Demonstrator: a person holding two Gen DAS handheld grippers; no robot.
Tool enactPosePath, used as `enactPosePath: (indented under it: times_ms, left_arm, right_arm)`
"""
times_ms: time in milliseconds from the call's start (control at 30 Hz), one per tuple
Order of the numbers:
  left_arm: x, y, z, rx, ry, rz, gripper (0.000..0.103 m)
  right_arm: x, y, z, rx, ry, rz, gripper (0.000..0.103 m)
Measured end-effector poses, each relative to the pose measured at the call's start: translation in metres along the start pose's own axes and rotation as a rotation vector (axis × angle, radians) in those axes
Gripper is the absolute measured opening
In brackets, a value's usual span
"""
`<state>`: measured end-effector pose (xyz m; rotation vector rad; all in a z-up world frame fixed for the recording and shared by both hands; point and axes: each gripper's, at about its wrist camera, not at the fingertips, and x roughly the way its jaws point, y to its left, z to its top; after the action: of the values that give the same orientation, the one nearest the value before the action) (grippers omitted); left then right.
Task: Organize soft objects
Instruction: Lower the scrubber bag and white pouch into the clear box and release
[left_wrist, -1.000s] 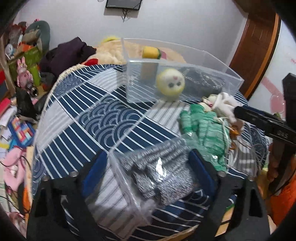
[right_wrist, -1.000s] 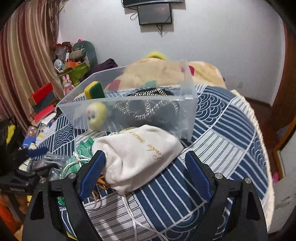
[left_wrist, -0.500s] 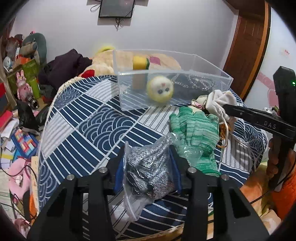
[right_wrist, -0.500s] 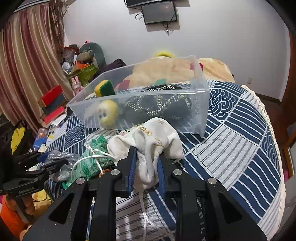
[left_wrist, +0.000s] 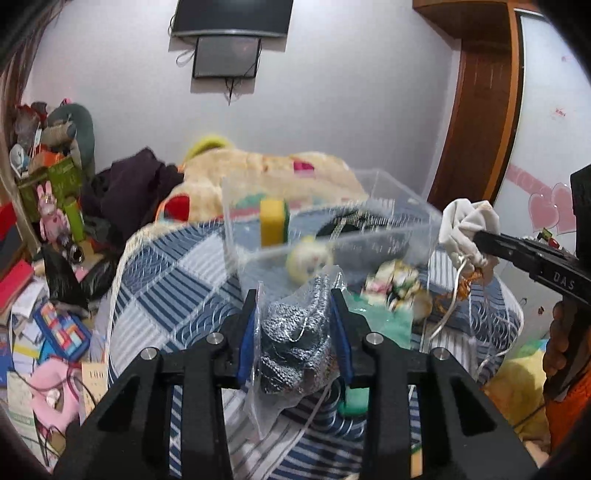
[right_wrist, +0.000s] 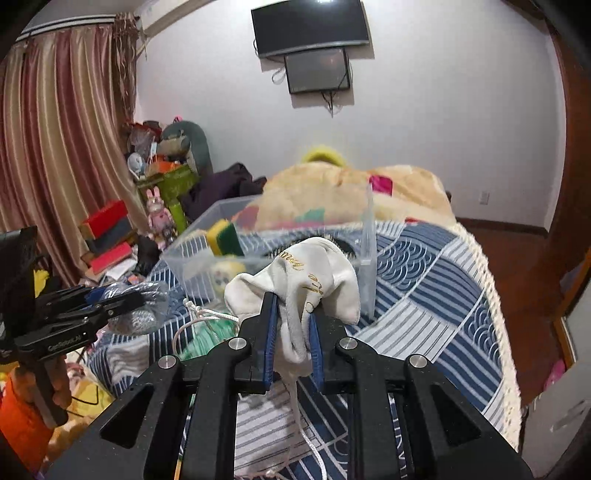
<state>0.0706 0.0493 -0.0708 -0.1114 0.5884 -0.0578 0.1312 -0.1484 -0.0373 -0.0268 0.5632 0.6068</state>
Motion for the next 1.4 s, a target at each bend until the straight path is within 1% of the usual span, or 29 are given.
enactPosePath:
  times_ms: [200,300,433,533,633,800,1100,1233,1267,1400]
  left_arm:
    - [0.000,-0.006,0.032,0.010,-0.073,-0.015,0.036]
    - [0.003,-0.011,0.045,0.020,-0.097,-0.023,0.036]
    - [0.014,-0.012,0.060,0.018,-0.103,-0.040,0.036]
    - [0.023,-0.013,0.070,0.017,-0.104,-0.036,0.036]
    - [0.036,-0.014,0.078,0.016,-0.098,-0.040,0.036]
    - [0.061,-0.013,0.083,0.004,-0.060,-0.058,0.036]
    - [0.107,-0.018,0.075,0.019,0.030,-0.049,0.036]
    - [0.122,-0.019,0.072,0.025,0.062,-0.045,0.036]
    - [0.125,-0.020,0.071,0.028,0.068,-0.042,0.036]
    - [0.128,-0.023,0.068,0.052,0.068,-0.026,0.036]
  right_arm:
    - [-0.003,0.001,0.020,-0.007,-0.065,-0.008,0.015]
    - [-0.002,-0.001,0.032,-0.008,-0.098,-0.015,0.015]
    - [0.003,-0.001,0.045,-0.011,-0.127,-0.027,0.015]
    - [0.010,-0.002,0.054,-0.011,-0.142,-0.035,0.015]
    - [0.021,-0.002,0.063,-0.015,-0.141,-0.037,0.015]
    - [0.046,0.002,0.065,-0.029,-0.098,-0.040,0.015]
    - [0.086,0.002,0.047,-0.045,0.028,-0.040,0.015]
    - [0.098,0.000,0.045,-0.049,0.074,-0.047,0.016]
    - [0.099,0.001,0.043,-0.052,0.084,-0.053,0.018]
    - [0.103,0.000,0.040,-0.067,0.108,-0.063,0.018]
